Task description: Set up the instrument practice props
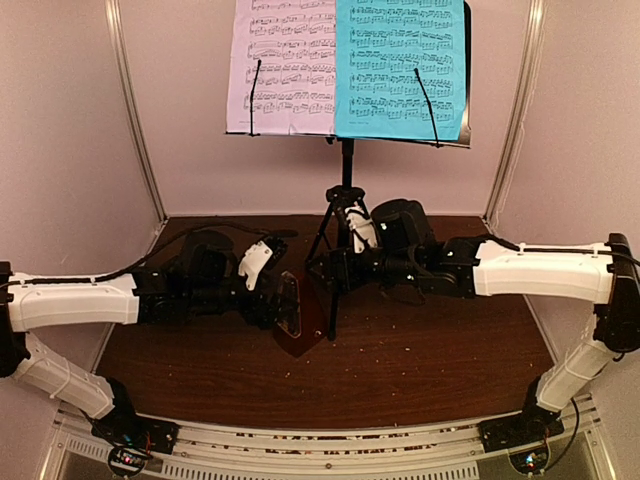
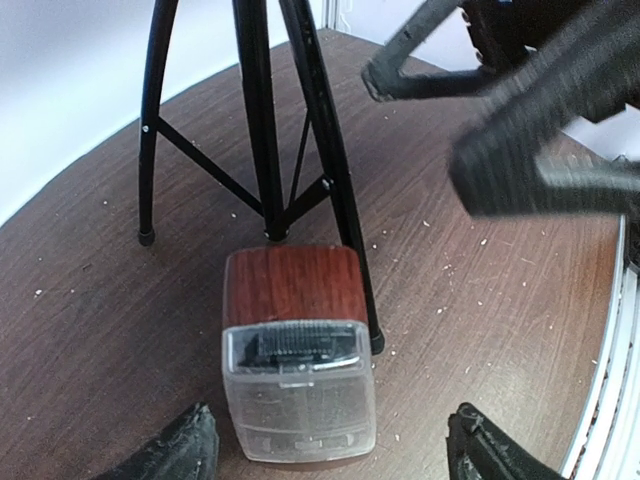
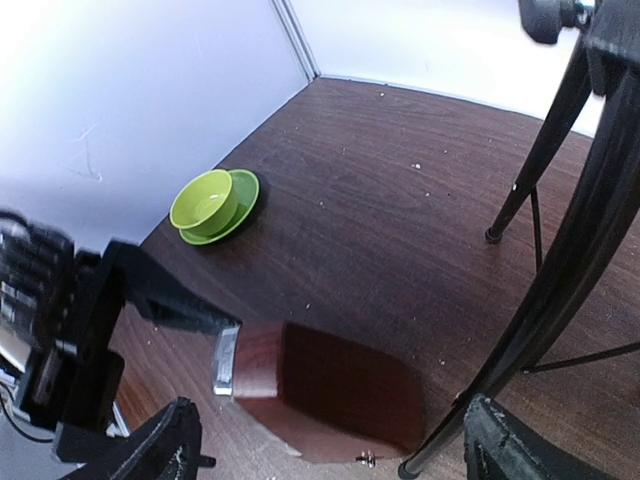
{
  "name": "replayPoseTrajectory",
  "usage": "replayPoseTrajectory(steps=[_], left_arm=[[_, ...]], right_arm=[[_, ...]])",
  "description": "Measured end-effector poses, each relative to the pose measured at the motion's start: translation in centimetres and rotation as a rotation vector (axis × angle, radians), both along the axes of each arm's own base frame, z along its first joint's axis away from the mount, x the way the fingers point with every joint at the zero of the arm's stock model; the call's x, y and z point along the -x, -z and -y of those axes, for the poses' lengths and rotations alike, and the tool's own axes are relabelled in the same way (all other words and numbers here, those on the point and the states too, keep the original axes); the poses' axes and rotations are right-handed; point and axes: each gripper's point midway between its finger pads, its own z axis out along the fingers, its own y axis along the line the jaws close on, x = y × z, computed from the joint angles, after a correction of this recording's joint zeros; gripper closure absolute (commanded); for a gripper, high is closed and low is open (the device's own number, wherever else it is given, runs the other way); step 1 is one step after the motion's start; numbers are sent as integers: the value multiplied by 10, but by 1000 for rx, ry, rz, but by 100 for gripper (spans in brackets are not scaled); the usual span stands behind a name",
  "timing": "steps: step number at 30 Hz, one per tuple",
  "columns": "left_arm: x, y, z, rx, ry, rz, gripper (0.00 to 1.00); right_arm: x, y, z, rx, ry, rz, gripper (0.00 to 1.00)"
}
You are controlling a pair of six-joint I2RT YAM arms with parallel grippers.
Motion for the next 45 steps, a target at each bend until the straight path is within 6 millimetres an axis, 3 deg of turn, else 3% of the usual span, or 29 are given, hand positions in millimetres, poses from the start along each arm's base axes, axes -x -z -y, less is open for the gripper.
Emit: replayPoseTrajectory(steps=[6,18,35,45], left_arm=[[-5,3,1,52,-26,27,22],[-15,-2,12,110,-21,56,32],[-19,-6,9,105,-30,85,73],[-15,-6,8,112,-3,98,84]], right_arm=[[-12,-3,-11,-30,-4,-45,11],[-11,28,-25,-66,-15,-205,16],[-16,37,-25,-69,11,-236,19],[-17,37,-24,-45,-1,-200,19]])
